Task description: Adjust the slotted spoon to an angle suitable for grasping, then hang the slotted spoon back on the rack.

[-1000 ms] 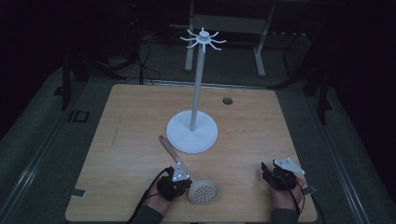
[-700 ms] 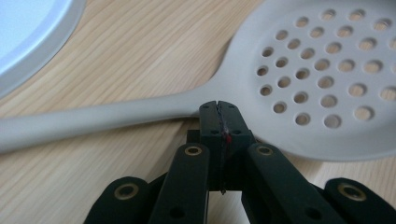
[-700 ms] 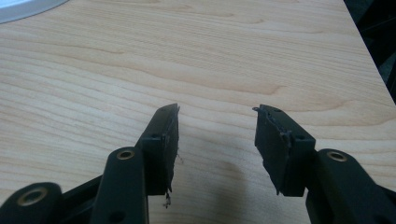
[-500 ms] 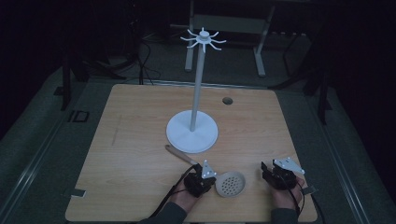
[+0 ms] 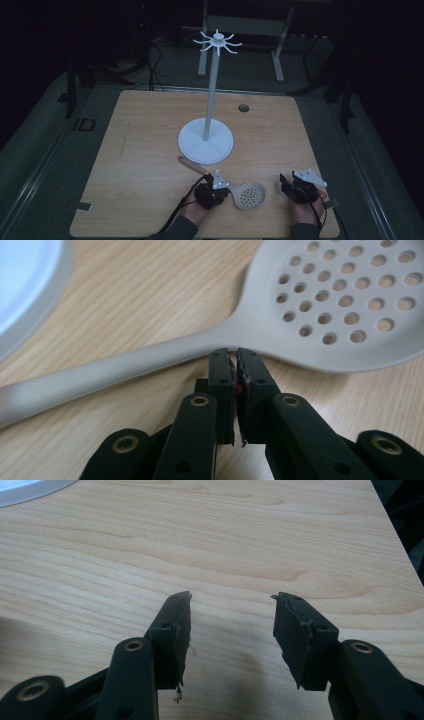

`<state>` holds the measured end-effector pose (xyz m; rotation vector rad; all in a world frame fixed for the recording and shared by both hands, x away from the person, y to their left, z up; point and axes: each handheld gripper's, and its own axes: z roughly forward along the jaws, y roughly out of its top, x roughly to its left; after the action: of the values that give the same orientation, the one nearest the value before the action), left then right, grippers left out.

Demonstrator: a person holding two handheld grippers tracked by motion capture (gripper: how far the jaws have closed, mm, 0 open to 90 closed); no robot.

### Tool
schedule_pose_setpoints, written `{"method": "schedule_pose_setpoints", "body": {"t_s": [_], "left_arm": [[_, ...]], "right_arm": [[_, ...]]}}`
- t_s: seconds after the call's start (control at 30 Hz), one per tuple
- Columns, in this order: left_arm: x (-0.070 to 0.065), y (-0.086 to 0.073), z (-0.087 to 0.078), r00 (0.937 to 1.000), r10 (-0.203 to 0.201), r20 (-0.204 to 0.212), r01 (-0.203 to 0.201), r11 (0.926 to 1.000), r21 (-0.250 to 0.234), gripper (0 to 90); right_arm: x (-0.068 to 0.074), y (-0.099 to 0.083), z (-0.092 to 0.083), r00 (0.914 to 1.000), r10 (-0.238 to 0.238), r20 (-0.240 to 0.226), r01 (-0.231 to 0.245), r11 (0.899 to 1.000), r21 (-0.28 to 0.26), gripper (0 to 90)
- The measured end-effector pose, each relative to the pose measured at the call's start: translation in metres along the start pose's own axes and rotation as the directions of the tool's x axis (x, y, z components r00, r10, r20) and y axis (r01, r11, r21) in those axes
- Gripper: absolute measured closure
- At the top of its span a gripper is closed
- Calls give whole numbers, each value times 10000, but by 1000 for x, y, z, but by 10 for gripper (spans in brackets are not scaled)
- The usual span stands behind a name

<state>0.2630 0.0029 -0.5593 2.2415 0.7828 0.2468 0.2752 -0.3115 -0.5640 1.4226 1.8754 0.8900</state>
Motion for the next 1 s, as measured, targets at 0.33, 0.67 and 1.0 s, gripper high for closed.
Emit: {"method": "schedule_pose_setpoints", "body": {"t_s": [0.33,0.67,1.0], "left_arm": [[23,-23,-31,9964,-554,-642,544,9984,-174,799],[51,-55,-74,9789,-1316,-1560,1227,9903,-656,727],[85,-78,-111,9512,-1967,-2379,1693,9768,-1310,641]], "right_arm": [[0,1,-1,10000,-28,4,28,10000,-16,485],[6,3,2,9997,-171,-196,172,9998,73,482],[11,10,-3,9971,-110,-752,107,9999,-43,478]]}}
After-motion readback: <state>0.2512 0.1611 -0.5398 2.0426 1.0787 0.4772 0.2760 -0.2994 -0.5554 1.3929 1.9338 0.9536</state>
